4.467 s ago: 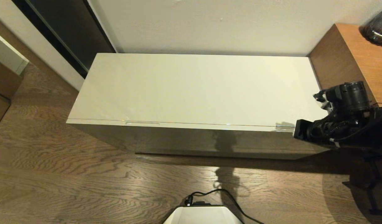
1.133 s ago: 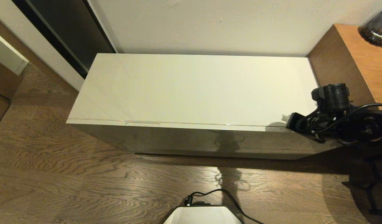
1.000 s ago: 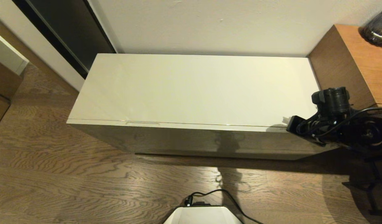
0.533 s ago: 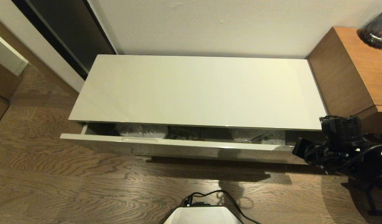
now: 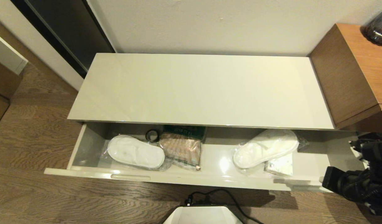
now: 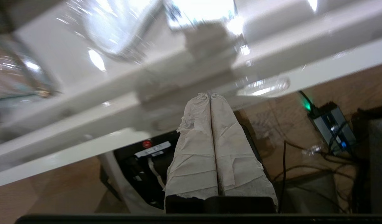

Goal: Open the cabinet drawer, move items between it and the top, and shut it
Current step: Open the drawer

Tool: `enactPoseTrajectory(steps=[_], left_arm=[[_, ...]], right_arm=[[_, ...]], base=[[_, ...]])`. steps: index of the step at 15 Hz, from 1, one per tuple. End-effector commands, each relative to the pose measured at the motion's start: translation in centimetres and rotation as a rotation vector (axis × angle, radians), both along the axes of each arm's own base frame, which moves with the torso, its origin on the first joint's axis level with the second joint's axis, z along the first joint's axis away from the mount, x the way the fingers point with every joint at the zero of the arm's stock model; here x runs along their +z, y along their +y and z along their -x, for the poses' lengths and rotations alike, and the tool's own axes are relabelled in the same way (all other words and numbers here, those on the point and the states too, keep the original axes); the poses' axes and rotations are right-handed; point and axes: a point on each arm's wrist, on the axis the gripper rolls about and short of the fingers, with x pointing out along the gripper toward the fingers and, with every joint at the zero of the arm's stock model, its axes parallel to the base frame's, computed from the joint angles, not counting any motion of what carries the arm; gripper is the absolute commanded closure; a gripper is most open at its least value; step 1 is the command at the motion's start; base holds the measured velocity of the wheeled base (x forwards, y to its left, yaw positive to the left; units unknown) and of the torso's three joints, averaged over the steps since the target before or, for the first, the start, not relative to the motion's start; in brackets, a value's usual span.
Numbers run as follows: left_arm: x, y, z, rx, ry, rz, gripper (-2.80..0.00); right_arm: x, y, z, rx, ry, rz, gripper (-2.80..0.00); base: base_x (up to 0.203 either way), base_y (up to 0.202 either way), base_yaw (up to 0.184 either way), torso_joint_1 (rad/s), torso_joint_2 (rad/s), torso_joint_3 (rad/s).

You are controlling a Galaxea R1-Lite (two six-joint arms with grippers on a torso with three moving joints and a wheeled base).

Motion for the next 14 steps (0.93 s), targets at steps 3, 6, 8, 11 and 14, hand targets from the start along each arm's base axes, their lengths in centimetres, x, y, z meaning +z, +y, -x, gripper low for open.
enactPoseTrajectory(steps=[3,6,8,11,14], left_arm=[[0.0,0.0,0.0,0.0,0.0,0.0,0.0],[0.0,0.0,0.0,0.0,0.002,0.0,0.0],[0.0,0.0,0.0,0.001,0.0,0.001,0.0],[0.0,0.0,0.0,0.0,0.001,0.0,0.0],[0.0,0.0,0.0,0.0,0.0,0.0,0.0]], right_arm=[[7.1,-0.9,8.0,0.036,-0.131,-0.044,0.0],[10.5,-1.6,14.0,0.088,-0.084,-0.077,0.0],[10.4,-2.0,16.5,0.105,-0.037,-0.062,0.0],[11.9,-2.3,17.0,0.073,-0.072,0.062,0.0],[15.0,-2.1,15.0,0.031,-0.112,0.08,0.0]], base=[[0.0,0.0,0.0,0.0,0.0,0.0],[0.0,0.0,0.0,0.0,0.0,0.0],[0.0,0.0,0.0,0.0,0.0,0.0],[0.0,0.0,0.0,0.0,0.0,0.0],[0.0,0.0,0.0,0.0,0.0,0.0]])
